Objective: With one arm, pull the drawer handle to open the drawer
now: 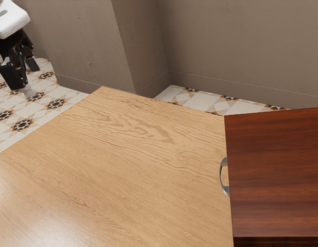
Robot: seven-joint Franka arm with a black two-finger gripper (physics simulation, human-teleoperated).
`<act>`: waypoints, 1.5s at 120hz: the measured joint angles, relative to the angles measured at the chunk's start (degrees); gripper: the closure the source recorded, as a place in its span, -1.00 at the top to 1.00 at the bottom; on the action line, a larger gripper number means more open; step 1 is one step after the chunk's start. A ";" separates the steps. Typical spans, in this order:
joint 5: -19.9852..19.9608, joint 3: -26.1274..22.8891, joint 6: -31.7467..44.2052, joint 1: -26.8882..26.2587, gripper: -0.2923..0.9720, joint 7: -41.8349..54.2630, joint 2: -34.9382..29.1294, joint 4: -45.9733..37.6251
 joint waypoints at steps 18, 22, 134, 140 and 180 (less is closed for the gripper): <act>0.11 -0.22 0.19 -0.06 0.54 2.47 -0.05 -0.05; 0.15 -0.69 0.21 -0.37 0.54 2.94 0.04 0.01; 0.47 -15.60 -1.18 -11.40 0.54 12.17 -0.05 -4.74; 0.57 -15.89 -0.71 -11.53 0.54 12.60 -0.31 -6.12; 0.67 -16.55 7.38 -13.98 0.54 15.48 -0.86 -14.42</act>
